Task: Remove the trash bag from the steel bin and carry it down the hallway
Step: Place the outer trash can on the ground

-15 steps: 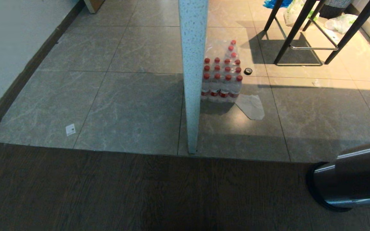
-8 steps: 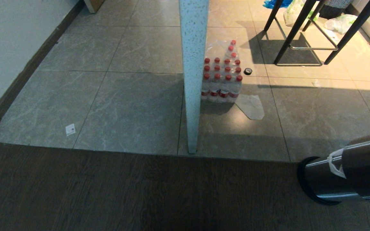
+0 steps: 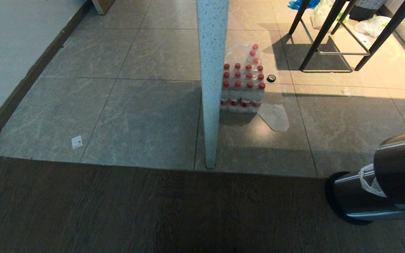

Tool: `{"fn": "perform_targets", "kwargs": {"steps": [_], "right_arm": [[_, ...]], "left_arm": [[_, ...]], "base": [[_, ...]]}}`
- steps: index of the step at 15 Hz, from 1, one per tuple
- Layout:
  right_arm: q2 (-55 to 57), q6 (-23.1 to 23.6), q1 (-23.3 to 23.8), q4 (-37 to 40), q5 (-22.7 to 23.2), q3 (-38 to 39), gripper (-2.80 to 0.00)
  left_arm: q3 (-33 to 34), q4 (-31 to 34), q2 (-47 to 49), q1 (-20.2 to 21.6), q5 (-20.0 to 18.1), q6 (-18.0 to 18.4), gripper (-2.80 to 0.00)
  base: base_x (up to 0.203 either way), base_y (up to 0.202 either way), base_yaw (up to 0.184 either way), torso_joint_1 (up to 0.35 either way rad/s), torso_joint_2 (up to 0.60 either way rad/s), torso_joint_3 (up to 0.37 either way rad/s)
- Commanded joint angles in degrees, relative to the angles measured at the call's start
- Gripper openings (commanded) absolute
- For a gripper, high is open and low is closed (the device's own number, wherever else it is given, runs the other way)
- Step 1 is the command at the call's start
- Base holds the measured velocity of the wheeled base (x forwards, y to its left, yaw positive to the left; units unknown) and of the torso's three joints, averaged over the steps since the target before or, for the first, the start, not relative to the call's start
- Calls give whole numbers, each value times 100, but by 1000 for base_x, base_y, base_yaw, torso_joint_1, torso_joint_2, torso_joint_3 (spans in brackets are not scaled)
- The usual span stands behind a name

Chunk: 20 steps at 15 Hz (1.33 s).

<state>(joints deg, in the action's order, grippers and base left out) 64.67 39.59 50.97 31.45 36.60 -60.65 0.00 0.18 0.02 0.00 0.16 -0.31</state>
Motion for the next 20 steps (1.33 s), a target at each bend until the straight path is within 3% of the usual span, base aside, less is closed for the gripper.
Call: {"fn": "perform_targets", "kwargs": {"steps": [1,2,5,6,10,14,17,20], "right_arm": [[-239,-96,-346,509,364,-58,-280],[-255,-268,-658,599,462,-106,-280],[-182,-1374,-1622,658,551,-548,-280],[-54,-1500,-1756,624,566,-652,-280],[572,-1558,-1914,186,569,-539,-280],[1767,-1628,-2032,-1520,507,23,-280],[2847,-1939,-2449,-2423,159,-54,-280],[3983,-2480,-3372,-3350,-883,-638,-280]], "left_arm": [[0,-1,-2,0,2,-4,-280],[0,-1,-2,0,2,-4,-280],[0,-1,-2,0,2,-4,-280],[0,-1,-2,0,2,-4,-280],[0,-1,-2,0,2,-4,-280],[0,-1,-2,0,2,-4,-280],[0,-1,-2,0,2,-4,-280],[0,-1,-2,0,2,-4,-280]], "base": [[0,0,0,0,0,0],[0,0,0,0,0,0],[0,0,0,0,0,0],[0,0,0,0,0,0],[0,0,0,0,0,0],[0,0,0,0,0,0],[0,0,0,0,0,0],[0,0,0,0,0,0]]}}
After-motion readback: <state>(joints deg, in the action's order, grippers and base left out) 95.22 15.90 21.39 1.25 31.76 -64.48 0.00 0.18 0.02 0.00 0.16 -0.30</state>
